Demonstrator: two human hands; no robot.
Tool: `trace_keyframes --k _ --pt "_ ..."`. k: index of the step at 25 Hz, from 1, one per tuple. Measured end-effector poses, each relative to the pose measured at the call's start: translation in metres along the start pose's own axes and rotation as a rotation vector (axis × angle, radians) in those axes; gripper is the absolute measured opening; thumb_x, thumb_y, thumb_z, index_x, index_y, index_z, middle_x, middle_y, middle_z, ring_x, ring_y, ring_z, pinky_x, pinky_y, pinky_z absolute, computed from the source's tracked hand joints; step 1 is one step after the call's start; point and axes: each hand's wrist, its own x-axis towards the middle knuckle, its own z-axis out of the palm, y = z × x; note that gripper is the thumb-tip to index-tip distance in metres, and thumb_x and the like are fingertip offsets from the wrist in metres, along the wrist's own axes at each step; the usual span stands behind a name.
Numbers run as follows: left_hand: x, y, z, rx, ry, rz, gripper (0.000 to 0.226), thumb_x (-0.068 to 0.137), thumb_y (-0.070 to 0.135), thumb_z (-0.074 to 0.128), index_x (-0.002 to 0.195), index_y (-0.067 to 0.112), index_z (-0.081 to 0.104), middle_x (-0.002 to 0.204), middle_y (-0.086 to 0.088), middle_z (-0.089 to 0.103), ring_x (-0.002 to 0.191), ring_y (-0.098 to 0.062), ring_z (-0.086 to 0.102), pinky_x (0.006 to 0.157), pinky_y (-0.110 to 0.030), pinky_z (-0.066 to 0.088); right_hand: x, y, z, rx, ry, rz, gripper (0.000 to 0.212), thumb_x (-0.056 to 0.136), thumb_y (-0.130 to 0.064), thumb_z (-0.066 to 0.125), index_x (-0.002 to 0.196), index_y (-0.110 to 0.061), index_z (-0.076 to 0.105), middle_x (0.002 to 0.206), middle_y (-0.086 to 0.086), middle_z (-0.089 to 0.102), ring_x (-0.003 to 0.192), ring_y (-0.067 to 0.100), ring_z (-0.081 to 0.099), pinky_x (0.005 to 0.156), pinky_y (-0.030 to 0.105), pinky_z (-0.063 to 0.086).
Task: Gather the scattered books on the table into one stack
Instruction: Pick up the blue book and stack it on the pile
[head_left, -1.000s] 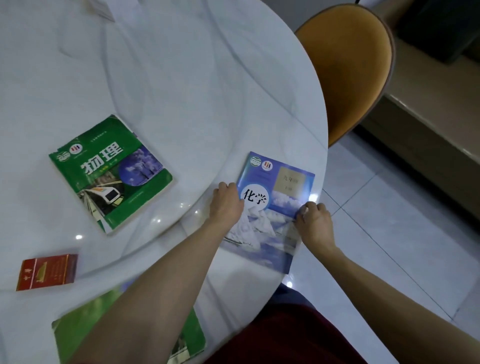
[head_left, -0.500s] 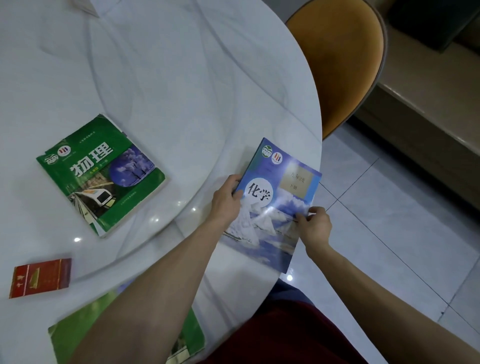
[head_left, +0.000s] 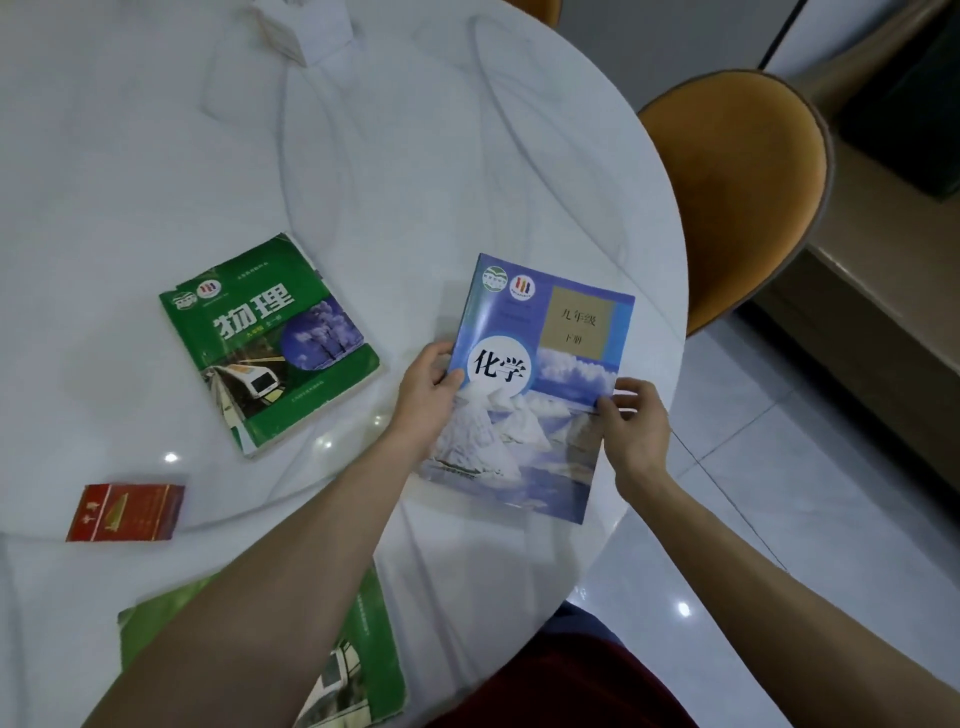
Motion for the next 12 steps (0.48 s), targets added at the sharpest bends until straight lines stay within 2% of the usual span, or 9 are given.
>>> trace_keyframes --k 3,6,9,12 --pt "0.001 0.012 -0.024 -0.041 0.113 0.0 0.026 0.096 0.0 0.047 0.109 0.022 0.052 0.101 -0.01 0.065 0.082 -0.017 0.062 0.068 -0.026 0.051 0.004 -0.028 0.023 -0.033 -0.093 -0.092 0.029 0.094 -0.022 0.055 0.12 -0.012 0.048 0.105 -0.001 0.055 0.092 0.016 0.058 0.058 0.019 0.049" --pt "0.0 0.025 -0.05 -0.076 0.232 -0.002 0.025 0.096 0.0 0.047 0.118 0.012 0.052 0.099 -0.004 0.062 0.083 -0.015 0.06 0.059 -0.017 0.05 0.007 -0.058 0.049 -0.054 -0.192 -0.169 0.029 0.093 -0.017 0.056 0.121 -0.011 0.05 0.104 0.001 0.057 0.089 0.019 0.059 0.071 0.029 0.053" --pt "-0.001 0.032 -0.086 -0.126 0.363 0.0 0.023 0.097 0.001 0.047 0.116 0.011 0.053 0.105 -0.006 0.058 0.091 -0.019 0.057 0.065 -0.022 0.046 0.006 -0.088 0.084 -0.113 -0.315 -0.27 0.029 0.092 -0.008 0.053 0.121 -0.011 0.055 0.102 0.003 0.059 0.086 0.02 0.059 0.076 0.032 0.052" --pt "0.001 0.037 -0.123 -0.168 0.484 -0.004 0.021 0.096 0.001 0.048 0.112 0.012 0.054 0.102 -0.008 0.061 0.078 -0.017 0.058 0.063 -0.025 0.047 0.004 -0.115 0.127 -0.163 -0.413 -0.367 0.032 0.092 -0.003 0.049 0.122 -0.011 0.057 0.1 0.002 0.059 0.086 0.02 0.058 0.081 0.034 0.053"
